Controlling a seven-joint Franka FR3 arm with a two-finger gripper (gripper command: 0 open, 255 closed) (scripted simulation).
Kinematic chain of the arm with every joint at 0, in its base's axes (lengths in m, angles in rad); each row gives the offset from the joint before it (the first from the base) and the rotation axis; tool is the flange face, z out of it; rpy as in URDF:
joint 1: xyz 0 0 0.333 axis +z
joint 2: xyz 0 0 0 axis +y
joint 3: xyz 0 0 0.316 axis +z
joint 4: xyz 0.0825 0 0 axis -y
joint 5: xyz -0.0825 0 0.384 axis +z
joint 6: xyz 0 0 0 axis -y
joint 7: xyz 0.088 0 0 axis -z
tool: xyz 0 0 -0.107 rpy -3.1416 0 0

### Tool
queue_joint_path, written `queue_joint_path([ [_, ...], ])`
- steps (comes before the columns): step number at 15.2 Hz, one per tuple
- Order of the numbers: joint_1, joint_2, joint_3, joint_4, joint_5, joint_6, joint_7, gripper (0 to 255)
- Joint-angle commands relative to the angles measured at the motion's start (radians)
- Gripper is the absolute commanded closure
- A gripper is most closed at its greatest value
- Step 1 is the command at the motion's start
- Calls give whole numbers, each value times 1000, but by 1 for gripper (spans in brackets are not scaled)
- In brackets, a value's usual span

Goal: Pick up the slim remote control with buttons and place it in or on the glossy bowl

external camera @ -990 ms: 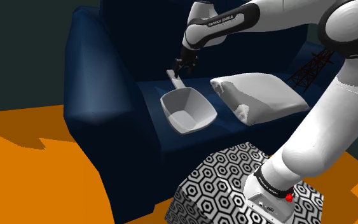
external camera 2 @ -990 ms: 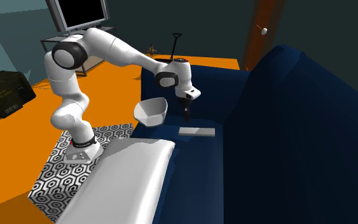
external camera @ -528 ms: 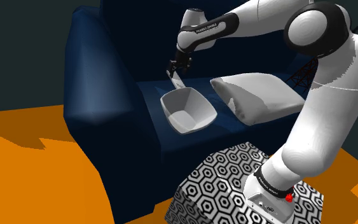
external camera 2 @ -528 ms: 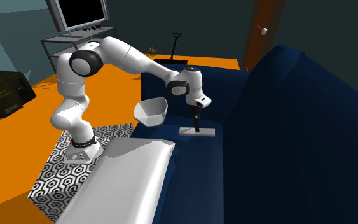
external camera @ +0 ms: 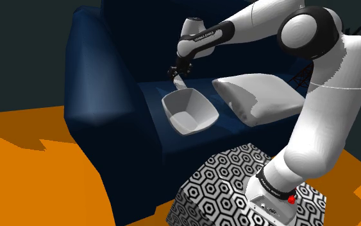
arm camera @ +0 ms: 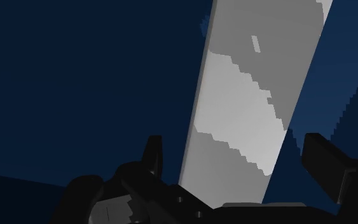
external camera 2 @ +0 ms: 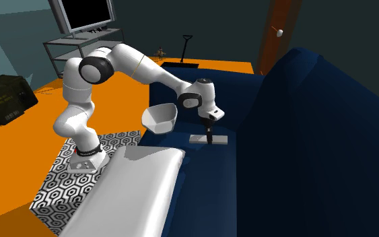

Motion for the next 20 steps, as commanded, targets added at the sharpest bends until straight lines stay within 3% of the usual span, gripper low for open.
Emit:
queue_joint_path([
  [1, 0, 2, 0, 1, 0, 1, 0, 0],
  [5, 0, 2, 0, 1, 0, 1, 0, 0],
  [6, 0, 2, 0, 1, 0, 1, 0, 255],
  [15, 0, 2, 0, 1, 0, 1, 0, 255],
  [20, -1, -32, 2, 23, 4, -54, -5, 255],
])
